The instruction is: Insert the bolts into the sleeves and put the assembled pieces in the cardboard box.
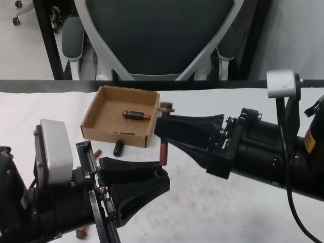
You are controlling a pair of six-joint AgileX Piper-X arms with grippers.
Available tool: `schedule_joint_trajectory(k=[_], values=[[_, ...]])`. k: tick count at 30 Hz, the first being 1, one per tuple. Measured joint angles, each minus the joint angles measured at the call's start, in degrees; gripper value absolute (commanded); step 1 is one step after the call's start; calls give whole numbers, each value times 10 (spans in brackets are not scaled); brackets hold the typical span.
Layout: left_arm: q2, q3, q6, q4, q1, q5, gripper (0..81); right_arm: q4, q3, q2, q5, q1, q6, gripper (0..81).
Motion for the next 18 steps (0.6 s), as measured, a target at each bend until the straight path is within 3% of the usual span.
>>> schedule_joint_trajectory(k=[18], values=[[0,0,-7,0,0,-25,8,0,0,0,-18,-4,3,2]])
